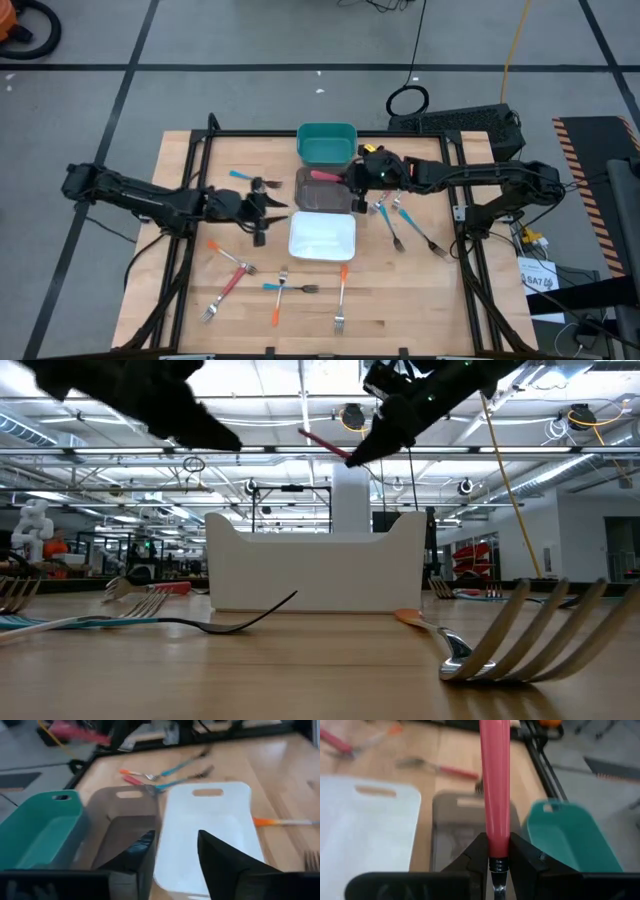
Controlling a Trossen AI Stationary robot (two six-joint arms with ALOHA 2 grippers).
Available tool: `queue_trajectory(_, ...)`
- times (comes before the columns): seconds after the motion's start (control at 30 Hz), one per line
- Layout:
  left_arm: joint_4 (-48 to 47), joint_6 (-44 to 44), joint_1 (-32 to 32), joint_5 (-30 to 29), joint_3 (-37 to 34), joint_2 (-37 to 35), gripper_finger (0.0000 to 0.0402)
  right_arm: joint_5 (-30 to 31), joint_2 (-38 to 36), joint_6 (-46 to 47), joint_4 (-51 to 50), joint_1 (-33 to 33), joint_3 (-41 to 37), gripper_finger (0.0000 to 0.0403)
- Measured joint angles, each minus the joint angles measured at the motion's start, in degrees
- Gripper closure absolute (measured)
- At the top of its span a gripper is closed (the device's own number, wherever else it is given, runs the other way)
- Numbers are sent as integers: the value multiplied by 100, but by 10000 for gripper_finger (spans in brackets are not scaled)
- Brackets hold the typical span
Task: Sort silverware by color (type)
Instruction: Put the bottom right pink fork into the black bin
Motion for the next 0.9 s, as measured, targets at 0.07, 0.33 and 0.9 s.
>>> queue_trajectory(0.07, 373, -157, 68, -173, -502, -319, 274, -409, 0, 1, 342, -145, 0, 355)
queue_trajectory(0.33, 644, -595, 197, -313, -969, -727, 279, -947, 145, 388, 1014, -532, 277, 355)
queue_trajectory(0.9, 654, -679, 202, -318, -969, -725, 279, -1245, 1473, 273, -583, -709, 1517, 354)
